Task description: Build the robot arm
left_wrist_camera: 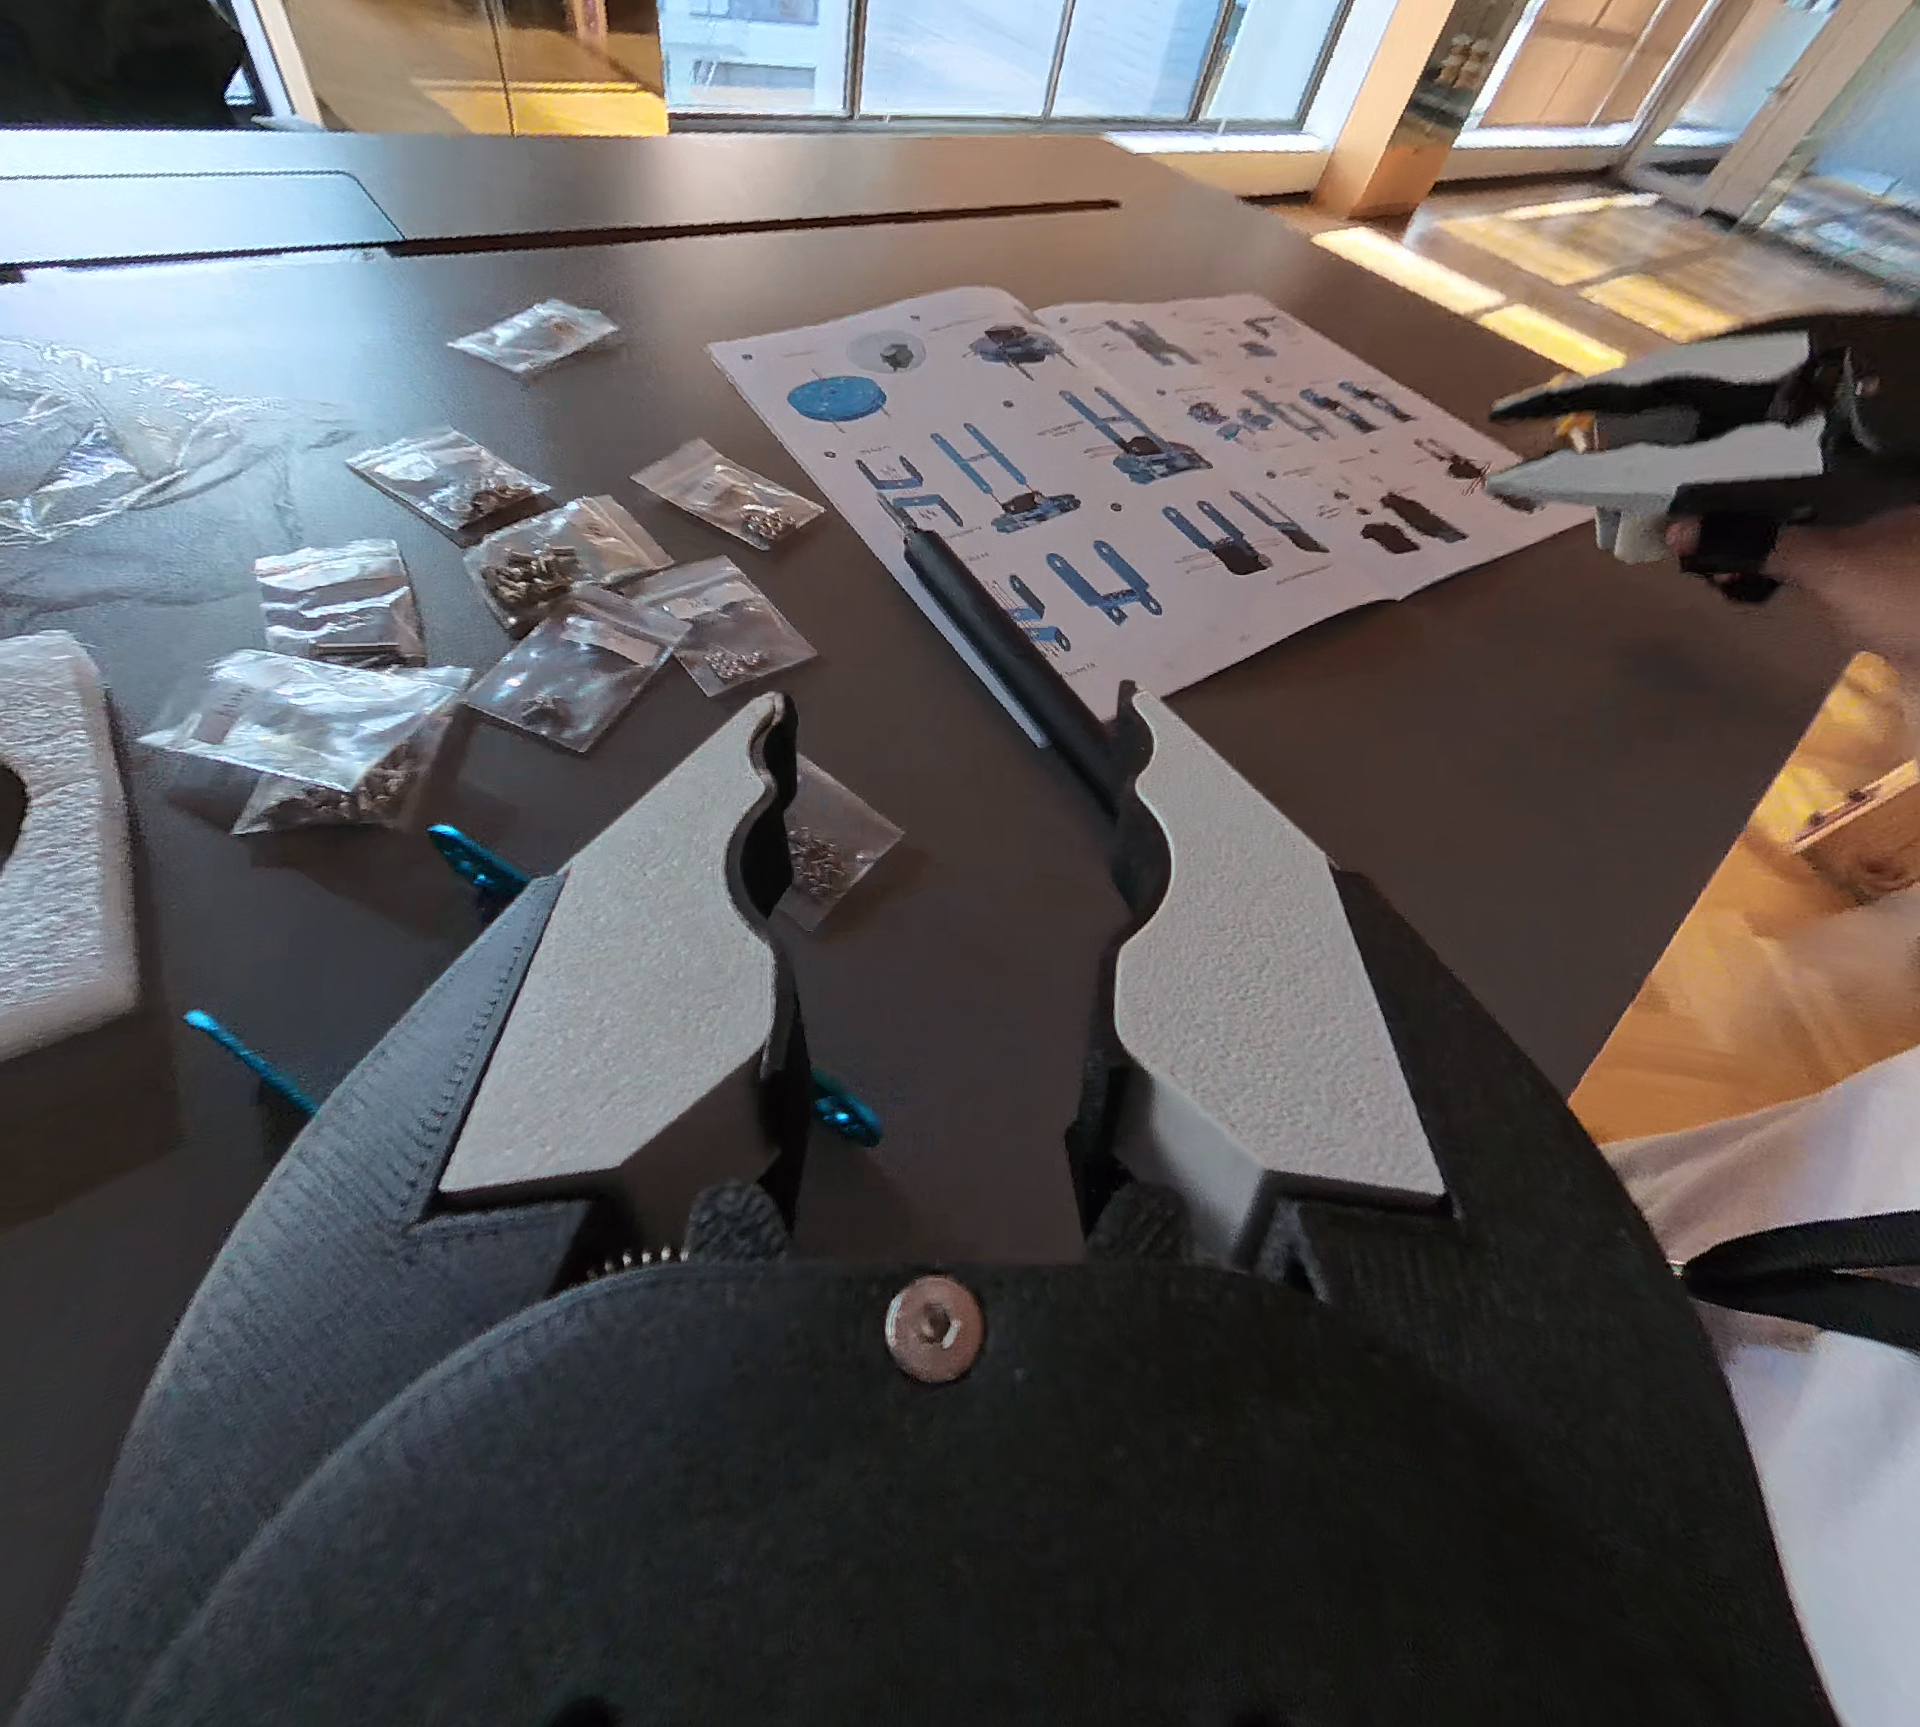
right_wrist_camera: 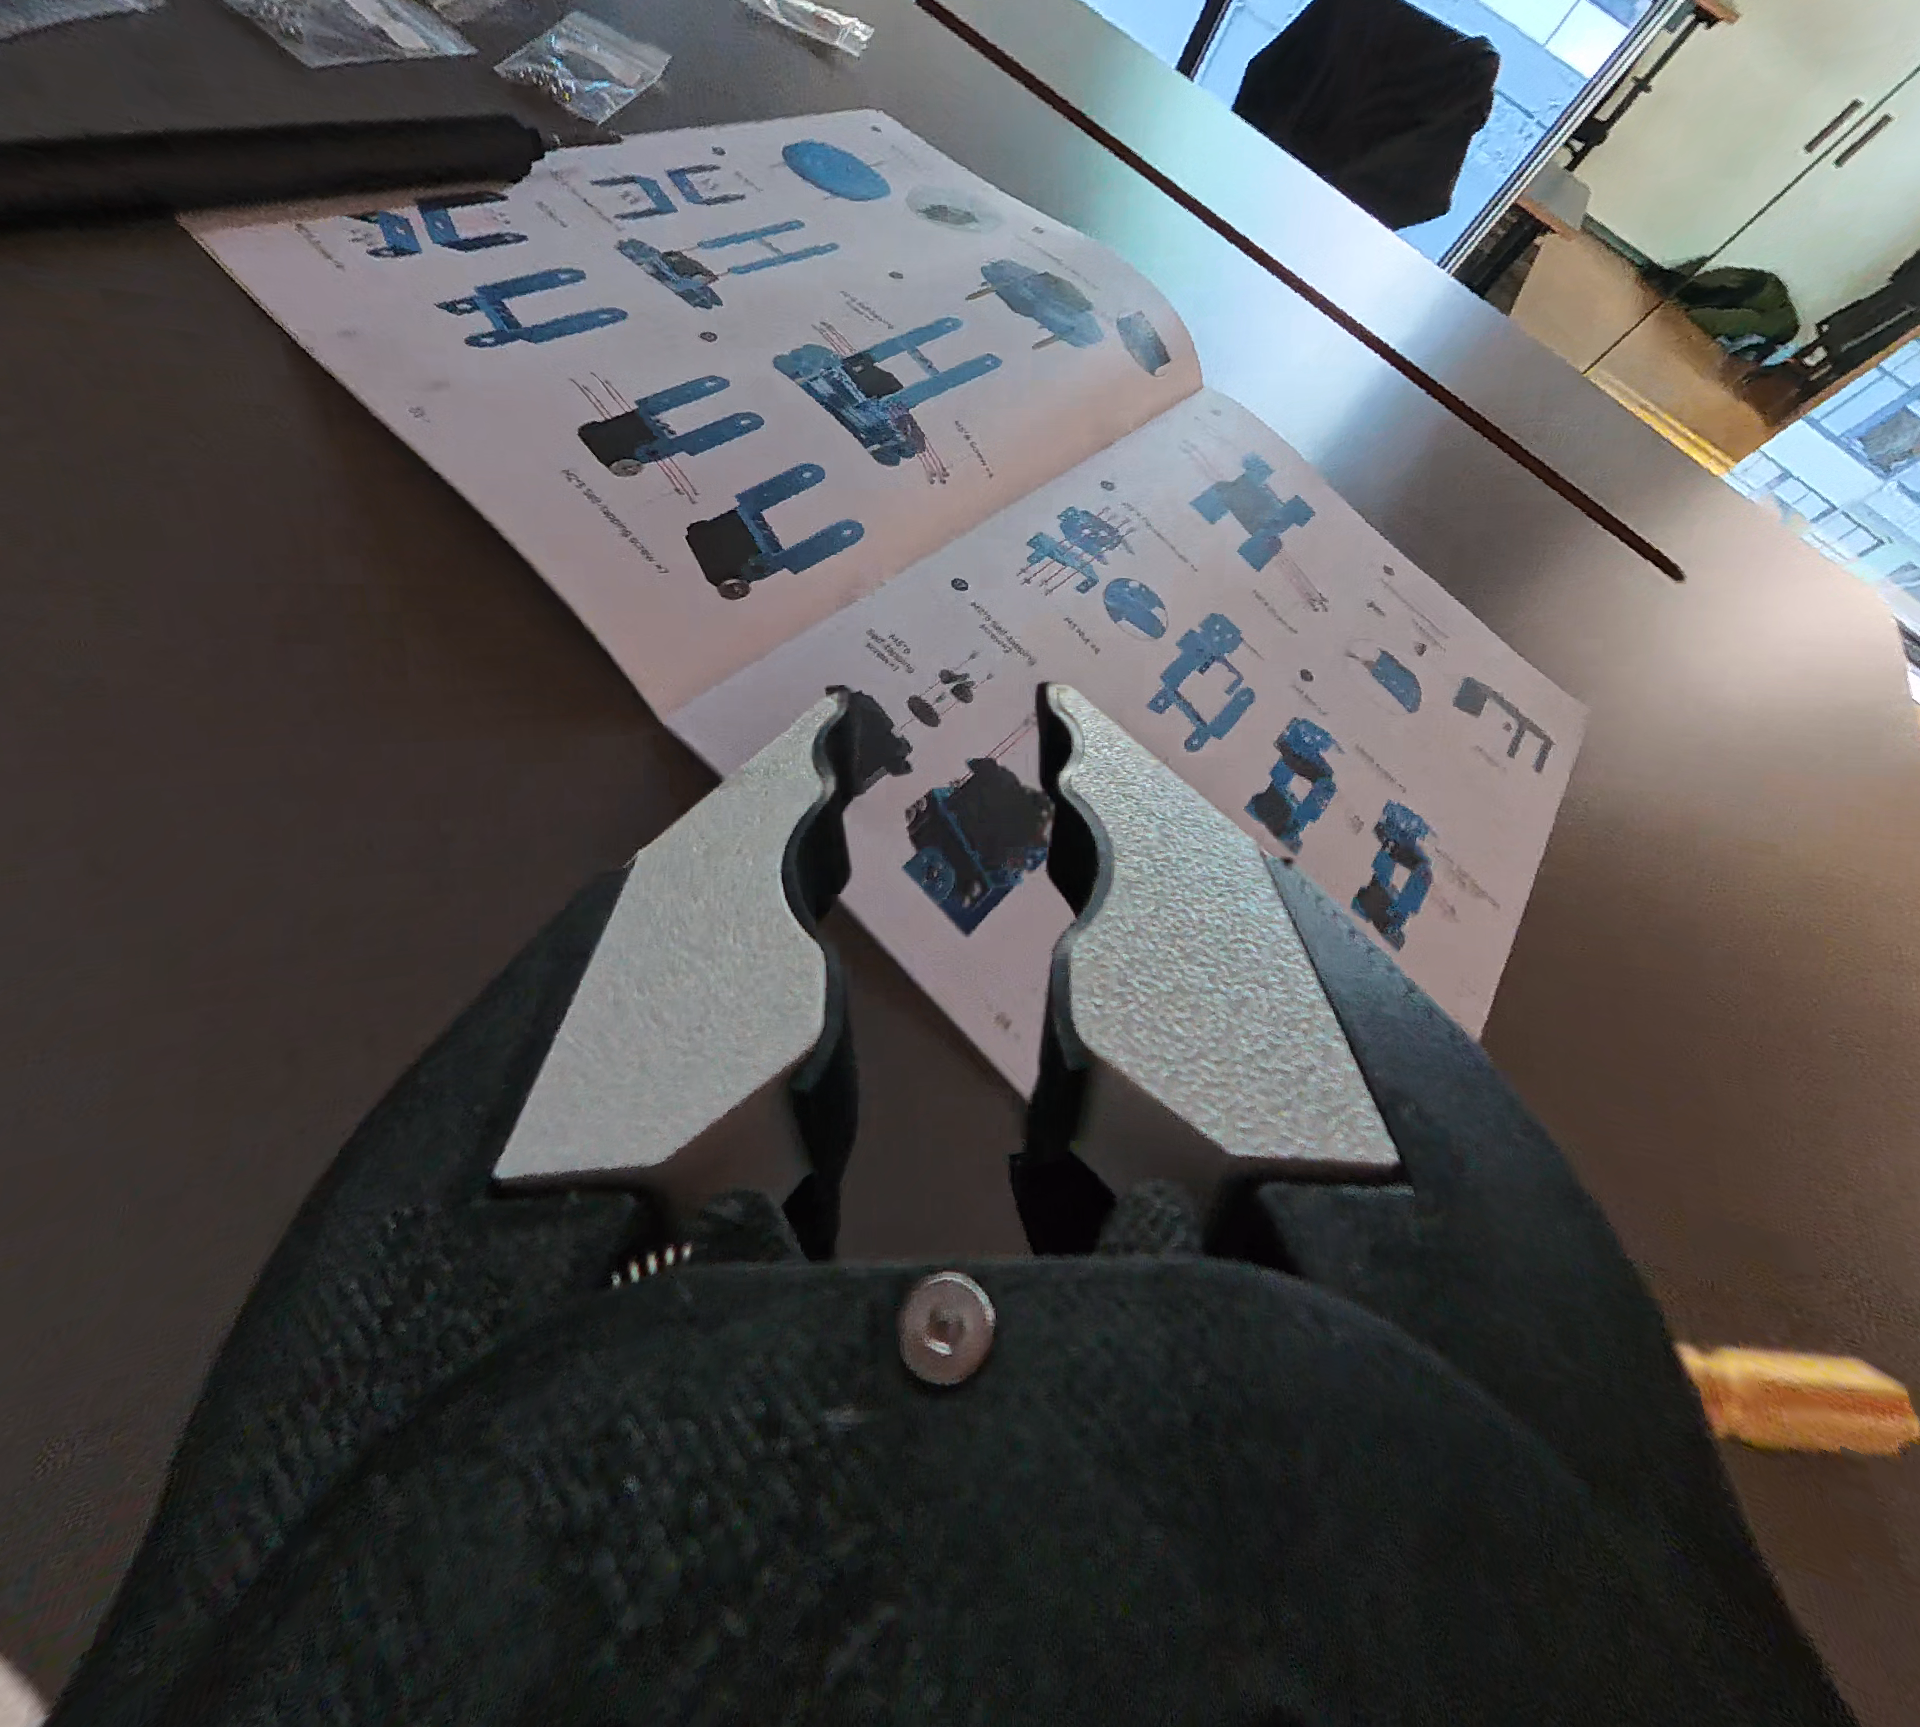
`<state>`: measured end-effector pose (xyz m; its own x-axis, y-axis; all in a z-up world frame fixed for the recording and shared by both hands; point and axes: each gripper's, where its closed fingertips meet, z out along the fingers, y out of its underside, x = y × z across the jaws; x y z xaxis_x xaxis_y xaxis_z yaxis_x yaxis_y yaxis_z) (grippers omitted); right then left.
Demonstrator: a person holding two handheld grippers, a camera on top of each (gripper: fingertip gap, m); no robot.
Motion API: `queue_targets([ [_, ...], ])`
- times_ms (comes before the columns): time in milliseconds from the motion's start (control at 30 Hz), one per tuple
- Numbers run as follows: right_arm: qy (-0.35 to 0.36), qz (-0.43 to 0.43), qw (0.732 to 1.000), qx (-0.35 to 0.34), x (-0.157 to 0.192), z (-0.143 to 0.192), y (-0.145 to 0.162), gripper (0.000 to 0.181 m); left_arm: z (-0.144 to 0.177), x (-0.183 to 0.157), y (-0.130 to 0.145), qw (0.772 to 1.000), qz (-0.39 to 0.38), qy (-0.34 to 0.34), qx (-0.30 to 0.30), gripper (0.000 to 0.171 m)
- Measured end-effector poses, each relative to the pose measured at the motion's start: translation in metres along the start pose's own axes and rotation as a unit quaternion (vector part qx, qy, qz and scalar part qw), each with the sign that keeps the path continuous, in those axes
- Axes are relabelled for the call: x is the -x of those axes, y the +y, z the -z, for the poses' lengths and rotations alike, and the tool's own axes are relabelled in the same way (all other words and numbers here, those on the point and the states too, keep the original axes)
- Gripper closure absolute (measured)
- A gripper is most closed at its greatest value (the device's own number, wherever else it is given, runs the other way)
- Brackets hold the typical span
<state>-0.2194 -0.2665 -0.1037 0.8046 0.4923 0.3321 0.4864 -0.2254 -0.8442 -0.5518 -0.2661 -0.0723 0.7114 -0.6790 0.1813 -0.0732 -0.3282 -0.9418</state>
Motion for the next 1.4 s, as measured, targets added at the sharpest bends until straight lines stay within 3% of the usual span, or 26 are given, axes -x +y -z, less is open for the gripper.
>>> queue_targets([
  [100, -0.007, 0.048, 0.999, 0.009, -0.015, -0.019, -0.005, 0.139, -0.011, -0.014, 0.008, 0.999, -0.017, -0.024, 0.027, 0.111],
  [333, -0.009, 0.071, 0.997, -0.038, -0.063, -0.050, -0.039, 0.137, -0.063, -0.051, 0.029, 0.993, 0.027, -0.002, 0.113, 0.122],
  [467, -0.021, 0.038, 0.995, -0.088, -0.065, -0.058, -0.042, 0.141, -0.091, -0.041, 0.041, 0.984, 0.021, -0.057, 0.168, 0.128],
  [533, -0.036, 0.009, 0.997, -0.070, -0.063, -0.058, -0.032, 0.140, -0.099, -0.034, 0.049, 0.977, 0.015, -0.085, 0.197, 0.131],
  [633, -0.038, 0.007, 0.995, -0.092, -0.061, -0.050, -0.035, 0.141, -0.106, -0.024, 0.060, 0.967, 0.002, -0.112, 0.229, 0.141],
  [667, -0.027, 0.017, 0.995, -0.093, -0.063, -0.048, -0.036, 0.141, -0.108, -0.027, 0.060, 0.968, 0.004, -0.103, 0.230, 0.153],
  [933, -0.009, 0.061, 0.994, -0.089, -0.063, -0.044, -0.038, 0.141, -0.105, -0.003, 0.057, 0.957, 0.006, -0.159, 0.241, 0.153],
  [1033, -0.015, 0.080, 0.994, -0.067, -0.055, -0.049, -0.032, 0.141, -0.106, -0.004, 0.055, 0.960, 0.024, -0.151, 0.234, 0.147],
  [1133, -0.012, 0.112, 0.993, -0.044, -0.048, -0.055, -0.025, 0.140, -0.106, -0.003, 0.043, 0.968, 0.035, -0.139, 0.205, 0.139],
  [1267, 0.000, 0.128, 0.992, 0.000, -0.048, -0.064, -0.010, 0.136, -0.098, 0.010, 0.007, 0.975, 0.002, -0.151, 0.166, 0.123],
  [1400, 0.009, 0.065, 0.998, 0.009, -0.059, -0.064, -0.006, 0.137, -0.097, 0.001, -0.070, 0.991, -0.040, -0.082, 0.103, 0.117],
])
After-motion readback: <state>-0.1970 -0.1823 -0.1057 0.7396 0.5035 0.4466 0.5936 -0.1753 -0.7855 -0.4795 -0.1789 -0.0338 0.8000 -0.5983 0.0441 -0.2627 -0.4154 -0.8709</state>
